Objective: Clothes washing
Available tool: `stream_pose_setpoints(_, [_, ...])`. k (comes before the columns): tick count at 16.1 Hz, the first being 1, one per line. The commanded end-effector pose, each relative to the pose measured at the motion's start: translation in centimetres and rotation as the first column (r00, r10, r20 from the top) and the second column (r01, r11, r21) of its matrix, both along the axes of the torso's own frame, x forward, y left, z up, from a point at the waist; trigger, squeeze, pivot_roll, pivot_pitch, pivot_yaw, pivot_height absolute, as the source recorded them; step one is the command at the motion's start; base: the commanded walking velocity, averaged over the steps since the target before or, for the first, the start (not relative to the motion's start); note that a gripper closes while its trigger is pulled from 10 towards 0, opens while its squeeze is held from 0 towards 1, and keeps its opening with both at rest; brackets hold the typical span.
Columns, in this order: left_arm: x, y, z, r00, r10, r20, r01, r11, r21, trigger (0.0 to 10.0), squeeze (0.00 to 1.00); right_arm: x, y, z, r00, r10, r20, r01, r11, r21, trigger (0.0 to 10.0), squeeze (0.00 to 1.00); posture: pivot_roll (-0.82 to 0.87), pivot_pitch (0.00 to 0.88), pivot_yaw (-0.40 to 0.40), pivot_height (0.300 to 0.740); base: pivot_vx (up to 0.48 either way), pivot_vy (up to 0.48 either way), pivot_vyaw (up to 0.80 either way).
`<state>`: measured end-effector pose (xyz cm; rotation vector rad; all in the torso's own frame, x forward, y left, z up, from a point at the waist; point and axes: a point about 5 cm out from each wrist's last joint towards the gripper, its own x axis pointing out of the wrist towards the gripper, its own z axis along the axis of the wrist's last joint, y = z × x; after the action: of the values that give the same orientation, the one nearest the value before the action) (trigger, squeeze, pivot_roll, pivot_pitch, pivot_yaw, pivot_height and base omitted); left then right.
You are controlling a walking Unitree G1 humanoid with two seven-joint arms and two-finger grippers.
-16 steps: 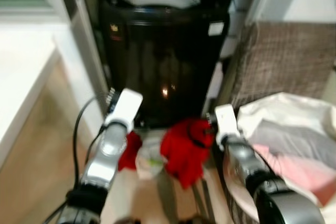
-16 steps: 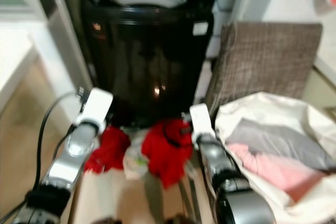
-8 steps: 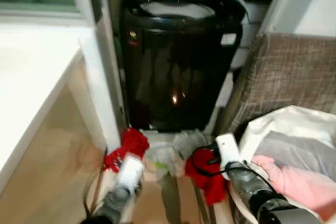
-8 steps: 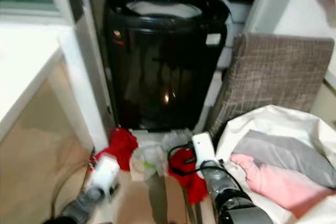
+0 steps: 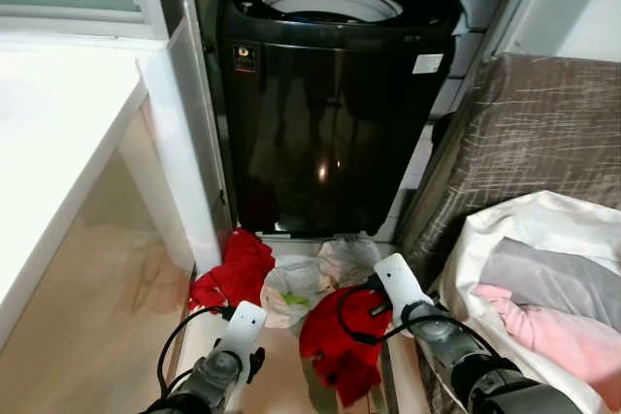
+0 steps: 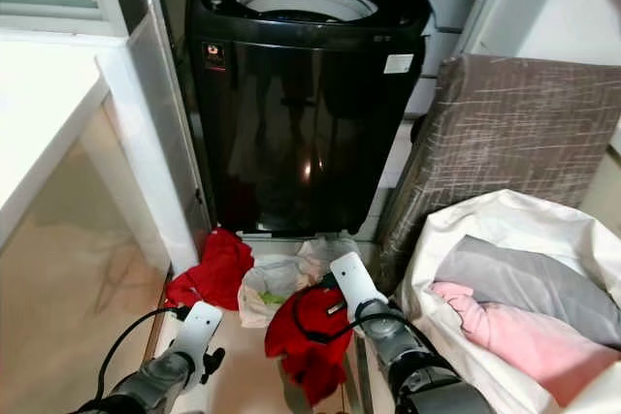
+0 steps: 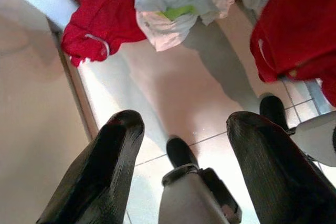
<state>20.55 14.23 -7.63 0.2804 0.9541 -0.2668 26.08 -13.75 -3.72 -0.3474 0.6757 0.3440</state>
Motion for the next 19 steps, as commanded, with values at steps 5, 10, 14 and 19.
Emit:
stream_pose_setpoints(5, [-0.2,-0.2,-0.2,0.995,0.096,-0.026,-0.097,0.994,-0.042,10.0,0.0,-2.6,-1.3,-2.2,0.925,-0.27,-0.267,0.317,0.936,0.151,0.0,0.0,0.0,0.0,-0.05,0.74,0.0,0.0,0.0])
stream_pose_setpoints(10, [-1.3,1.6,-0.8,0.887,0.436,-0.15,-0.455,0.882,-0.125,10.0,0.0,-3.6,-1.3,-2.9,0.852,-0.377,-0.362,0.467,0.861,0.2,0.0,0.0,0.0,0.0,-0.05,0.74,0.0,0.0,0.0])
stream_pose_setpoints(14, [-1.7,1.7,-1.0,0.866,0.469,-0.176,-0.492,0.861,-0.13,10.0,0.0,-3.6,-0.6,-2.9,0.843,-0.376,-0.384,0.481,0.847,0.226,0.0,0.0,0.0,0.0,-0.053,0.74,0.0,0.0,0.0])
stream_pose_setpoints(19, [-3.5,3.2,-1.7,0.816,0.527,-0.238,-0.561,0.821,-0.105,10.0,0.0,-5.3,-0.5,-3.8,0.818,-0.342,-0.462,0.458,0.873,0.165,0.0,0.0,0.0,0.0,-0.05,0.74,0.0,0.0,0.0])
